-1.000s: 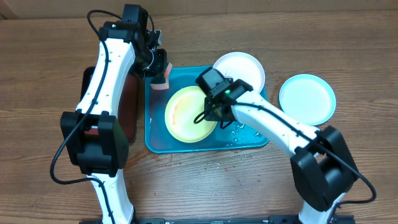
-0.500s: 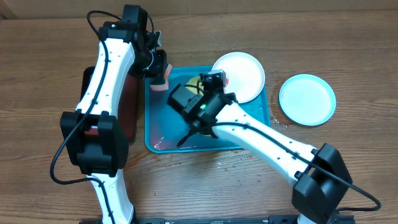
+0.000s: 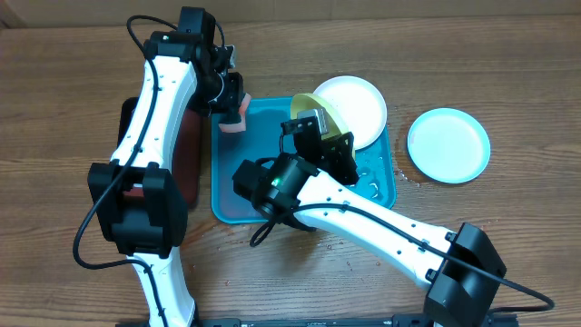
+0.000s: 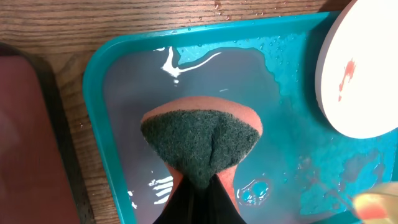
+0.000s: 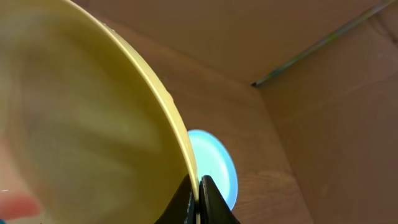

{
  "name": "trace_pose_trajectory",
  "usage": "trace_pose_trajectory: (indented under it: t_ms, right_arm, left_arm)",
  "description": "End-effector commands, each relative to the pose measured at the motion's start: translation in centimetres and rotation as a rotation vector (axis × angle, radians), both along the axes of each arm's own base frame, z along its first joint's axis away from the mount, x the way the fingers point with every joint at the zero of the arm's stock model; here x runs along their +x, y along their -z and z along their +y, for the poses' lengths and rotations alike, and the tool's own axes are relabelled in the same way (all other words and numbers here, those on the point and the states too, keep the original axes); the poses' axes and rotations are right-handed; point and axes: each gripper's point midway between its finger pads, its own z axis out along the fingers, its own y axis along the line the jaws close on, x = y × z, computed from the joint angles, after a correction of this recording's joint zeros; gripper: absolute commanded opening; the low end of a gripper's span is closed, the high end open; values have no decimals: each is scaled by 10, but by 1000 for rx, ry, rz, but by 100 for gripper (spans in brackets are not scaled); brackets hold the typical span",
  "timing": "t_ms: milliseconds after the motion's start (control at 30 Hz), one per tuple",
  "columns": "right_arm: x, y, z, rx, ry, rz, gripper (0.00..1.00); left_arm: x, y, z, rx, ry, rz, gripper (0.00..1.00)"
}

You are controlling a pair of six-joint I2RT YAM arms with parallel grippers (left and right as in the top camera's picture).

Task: Clean dirty plates on tray and stack at the side
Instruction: 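Lift the yellow plate off the tray with the right gripper, then carry the yellow plate right and stack it on the light blue plate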

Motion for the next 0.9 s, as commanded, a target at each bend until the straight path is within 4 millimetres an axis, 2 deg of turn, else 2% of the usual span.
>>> trace_pose_trajectory:
  t_ms: [0, 333, 567, 733, 867]
  right_arm:
    - [1, -38, 2, 67, -12, -184, 4]
    - [0, -42, 4, 62, -20, -201, 4]
    - [-1, -37, 0, 209, 42, -267, 4]
    - [4, -8, -24, 346, 205, -177, 4]
    - [10, 17, -57, 396, 361, -43, 4]
  left_arm:
    - [3, -4, -4, 1, -2, -12, 4]
    - [1, -3, -7, 2, 7, -6, 4]
    - [1, -2, -5, 25, 5, -9, 4]
    - [0, -2, -5, 28, 6, -5, 4]
    - [1, -2, -5, 27, 6, -9, 4]
